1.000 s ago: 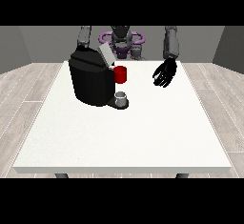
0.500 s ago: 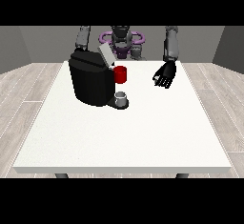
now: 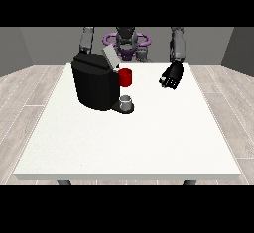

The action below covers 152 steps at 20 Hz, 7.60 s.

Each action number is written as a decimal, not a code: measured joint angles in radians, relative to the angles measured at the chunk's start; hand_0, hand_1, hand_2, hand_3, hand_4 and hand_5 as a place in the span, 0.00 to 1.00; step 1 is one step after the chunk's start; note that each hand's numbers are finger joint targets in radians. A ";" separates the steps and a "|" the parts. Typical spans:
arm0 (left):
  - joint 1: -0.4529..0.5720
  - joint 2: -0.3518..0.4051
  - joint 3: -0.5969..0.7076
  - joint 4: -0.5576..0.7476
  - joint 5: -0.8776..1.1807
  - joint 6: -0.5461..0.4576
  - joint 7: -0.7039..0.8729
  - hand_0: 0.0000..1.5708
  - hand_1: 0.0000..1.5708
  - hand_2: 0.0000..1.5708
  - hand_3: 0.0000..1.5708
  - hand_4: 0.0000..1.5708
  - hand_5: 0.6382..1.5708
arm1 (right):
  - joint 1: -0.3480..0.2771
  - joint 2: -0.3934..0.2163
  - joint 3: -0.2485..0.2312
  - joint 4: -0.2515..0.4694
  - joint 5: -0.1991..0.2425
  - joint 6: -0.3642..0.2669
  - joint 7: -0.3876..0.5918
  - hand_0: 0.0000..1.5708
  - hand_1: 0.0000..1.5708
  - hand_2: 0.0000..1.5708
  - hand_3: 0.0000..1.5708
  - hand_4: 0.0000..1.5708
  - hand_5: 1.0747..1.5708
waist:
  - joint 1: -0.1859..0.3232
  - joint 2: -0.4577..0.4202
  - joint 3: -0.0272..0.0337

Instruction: Insert the coffee pod into the coffee machine and close the lid

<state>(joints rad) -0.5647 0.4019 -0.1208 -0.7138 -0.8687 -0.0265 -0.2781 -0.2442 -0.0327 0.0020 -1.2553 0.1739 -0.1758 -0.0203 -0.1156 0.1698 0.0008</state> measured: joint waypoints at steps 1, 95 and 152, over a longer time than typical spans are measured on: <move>-0.006 -0.014 0.006 -0.004 0.009 -0.006 0.000 0.90 0.90 0.89 0.85 0.31 1.00 | 0.003 0.003 -0.002 0.012 0.004 -0.008 -0.003 0.00 0.00 0.00 0.00 0.00 1.00 | 0.004 -0.007 -0.0003; -0.705 0.086 0.207 0.085 0.025 -0.302 0.104 0.71 0.71 0.72 0.62 0.00 1.00 | -0.212 -0.043 -0.057 -0.034 -0.009 -0.006 0.029 0.00 0.00 0.00 0.00 0.00 1.00 | -0.205 0.171 0.0010; -0.278 -0.269 0.473 0.073 0.356 -0.223 -0.054 0.00 0.00 0.00 0.00 0.25 1.00 | 0.076 -0.057 -0.136 0.095 -0.045 -0.006 -0.034 0.00 0.00 0.00 0.00 0.00 1.00 | 0.095 -0.259 -0.0029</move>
<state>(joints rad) -0.8425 0.1333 0.3518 -0.6411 -0.5126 -0.2493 -0.3319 -0.1686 -0.0900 -0.1336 -1.1600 0.1291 -0.1822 -0.0547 -0.0202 -0.0888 -0.0022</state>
